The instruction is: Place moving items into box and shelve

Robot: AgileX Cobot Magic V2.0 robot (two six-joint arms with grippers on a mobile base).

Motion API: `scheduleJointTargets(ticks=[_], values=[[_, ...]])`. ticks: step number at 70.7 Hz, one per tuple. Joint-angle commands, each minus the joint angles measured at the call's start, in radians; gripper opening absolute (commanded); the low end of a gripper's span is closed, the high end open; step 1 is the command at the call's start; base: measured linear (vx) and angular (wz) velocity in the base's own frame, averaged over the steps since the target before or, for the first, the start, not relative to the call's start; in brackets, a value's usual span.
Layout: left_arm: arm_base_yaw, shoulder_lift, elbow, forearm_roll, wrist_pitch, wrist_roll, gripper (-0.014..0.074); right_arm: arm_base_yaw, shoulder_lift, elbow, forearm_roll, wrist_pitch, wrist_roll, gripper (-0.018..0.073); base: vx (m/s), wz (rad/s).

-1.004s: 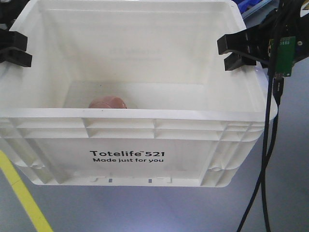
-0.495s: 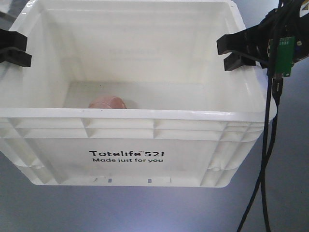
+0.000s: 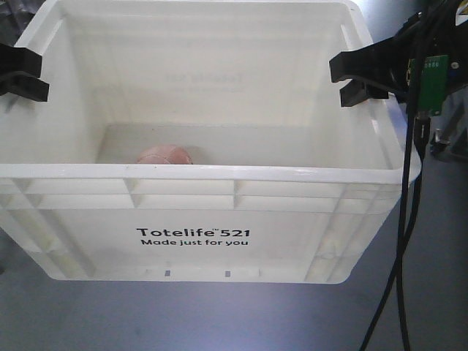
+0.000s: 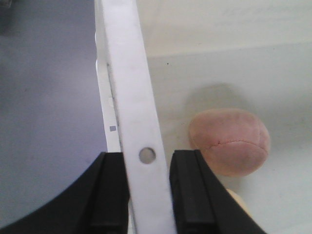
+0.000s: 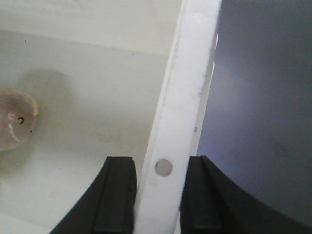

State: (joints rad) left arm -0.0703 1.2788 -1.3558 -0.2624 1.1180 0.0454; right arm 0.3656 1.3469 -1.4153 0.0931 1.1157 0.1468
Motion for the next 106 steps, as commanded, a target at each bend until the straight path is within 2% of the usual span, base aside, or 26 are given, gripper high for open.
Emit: scheduleJointTargets(ticks=[1,67,106], values=[[-0.005,-0.041,-0.048,-0.039,-0.113,0.022,-0.0017,-0.002,-0.044,-0.043,0.021,-0.106,-0.030,-0.0012,0.36,-0.49],[-0.005,-0.041,-0.048,-0.039,-0.113,0.022,-0.0017,-0.002,-0.044,-0.043,0.021,-0.106,-0.030,-0.0012,0.39,-0.32],[-0.005,-0.042,-0.048,-0.039,-0.113,0.022,-0.0017,-0.002,-0.044,-0.043,0.021,-0.106,-0.030,-0.0012,0.46,-0.17]])
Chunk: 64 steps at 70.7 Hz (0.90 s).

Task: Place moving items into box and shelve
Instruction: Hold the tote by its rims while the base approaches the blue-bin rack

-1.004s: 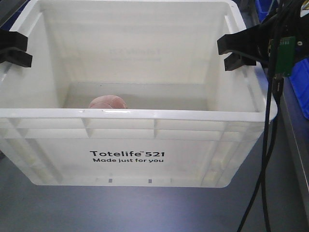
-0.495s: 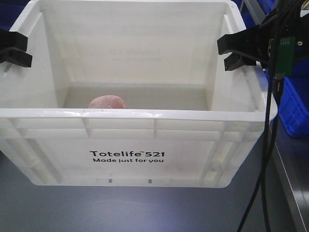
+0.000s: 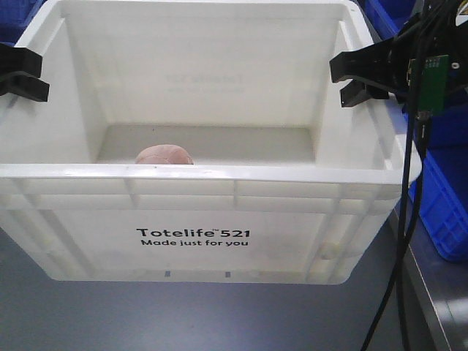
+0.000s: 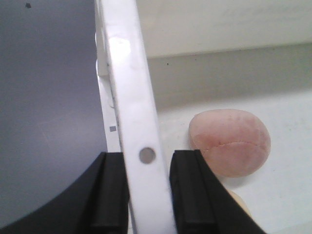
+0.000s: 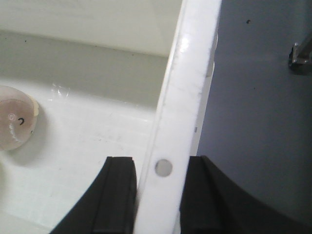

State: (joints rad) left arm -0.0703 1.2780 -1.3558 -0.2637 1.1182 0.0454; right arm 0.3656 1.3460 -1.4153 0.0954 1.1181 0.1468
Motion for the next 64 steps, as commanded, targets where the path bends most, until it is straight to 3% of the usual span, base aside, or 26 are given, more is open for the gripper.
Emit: scheduleJointTargets(ticks=[1,64], values=[[-0.005,-0.041,-0.048,-0.038,-0.113,0.022,-0.0017,-0.002,-0.043,-0.043,0.019,-0.108,-0.030,-0.0012,0.49,-0.04],[-0.005,-0.041,-0.048,-0.038,-0.113,0.022,-0.0017,-0.002,-0.043,-0.043,0.018,-0.108,-0.030,-0.0012,0.49,0.01]])
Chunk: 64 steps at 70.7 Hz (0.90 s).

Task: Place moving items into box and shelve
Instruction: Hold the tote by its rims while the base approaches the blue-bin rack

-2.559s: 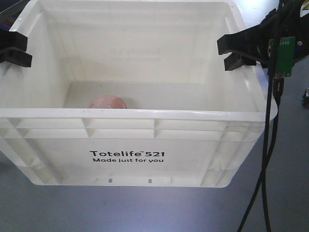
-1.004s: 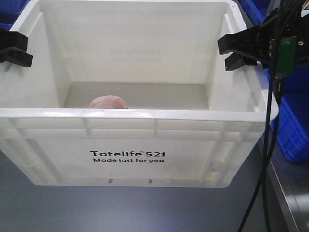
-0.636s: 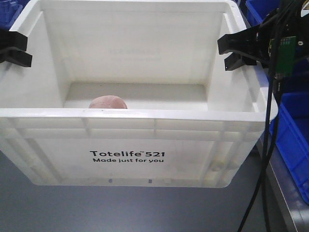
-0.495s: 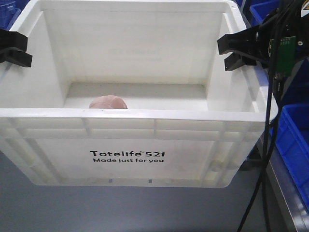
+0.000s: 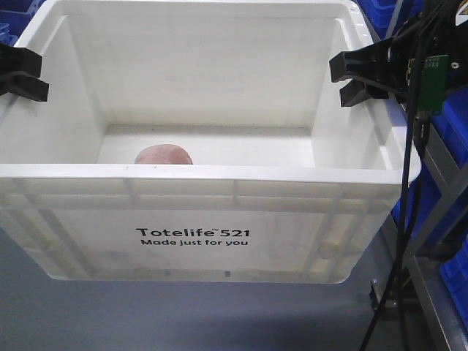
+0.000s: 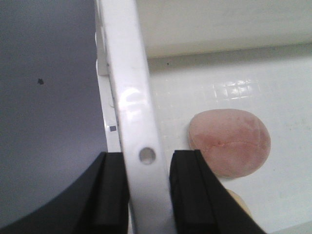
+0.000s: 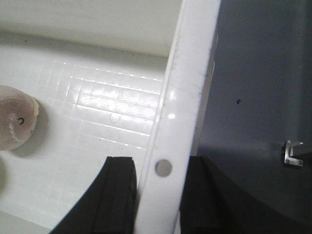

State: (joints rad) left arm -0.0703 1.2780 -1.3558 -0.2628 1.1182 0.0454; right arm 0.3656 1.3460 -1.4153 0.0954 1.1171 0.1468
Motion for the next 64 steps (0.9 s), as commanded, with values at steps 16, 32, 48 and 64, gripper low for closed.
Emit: scheduleJointTargets(ticks=[16,32,48,64], values=[[-0.005,-0.041,-0.048,-0.039,-0.113,0.022,-0.0017,-0.002,-0.043,-0.043,0.018,-0.107,-0.030,-0.0012,0.47,-0.01],[-0.005,-0.041,-0.048,-0.039,-0.113,0.022,-0.0017,-0.002,-0.043,-0.043,0.018,-0.107,-0.030,-0.0012,0.46,0.03],[-0.005,-0.041,-0.048,-0.039,-0.113,0.022,-0.0017,-0.002,-0.043,-0.043,0.018,-0.107,-0.030,-0.0012,0.46,0.08],[-0.005,-0.041,-0.048,-0.039,-0.113,0.022,-0.0017,-0.002,-0.043,-0.043,0.018,-0.107,-0.030,-0.0012,0.45,0.10]])
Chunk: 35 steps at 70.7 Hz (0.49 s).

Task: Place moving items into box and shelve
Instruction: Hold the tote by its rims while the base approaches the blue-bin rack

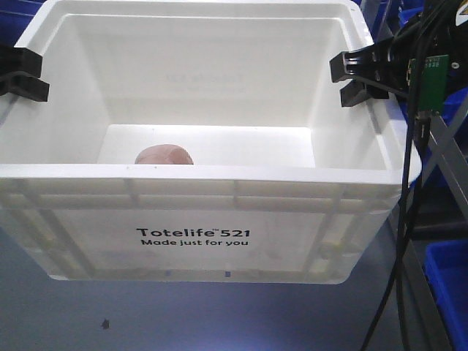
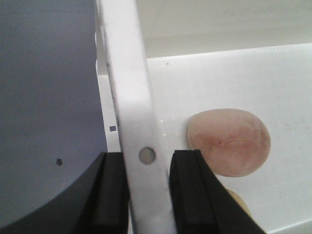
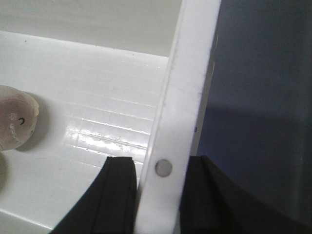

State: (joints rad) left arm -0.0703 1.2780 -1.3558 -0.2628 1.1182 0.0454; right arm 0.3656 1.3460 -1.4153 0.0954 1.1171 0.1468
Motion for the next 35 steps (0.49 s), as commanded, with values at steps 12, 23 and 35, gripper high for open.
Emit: scheduleJointTargets(ticks=[12,23,35], values=[[-0.005,-0.041,-0.048,-0.039,-0.113,0.022,-0.0017,-0.002,-0.043,-0.043,0.018,-0.107,-0.030,-0.0012,0.45,0.14],[-0.005,-0.041,-0.048,-0.039,-0.113,0.022,-0.0017,-0.002,-0.043,-0.043,0.018,-0.107,-0.030,-0.0012,0.45,0.15],[-0.005,-0.041,-0.048,-0.039,-0.113,0.022,-0.0017,-0.002,-0.043,-0.043,0.018,-0.107,-0.030,-0.0012,0.44,0.16]])
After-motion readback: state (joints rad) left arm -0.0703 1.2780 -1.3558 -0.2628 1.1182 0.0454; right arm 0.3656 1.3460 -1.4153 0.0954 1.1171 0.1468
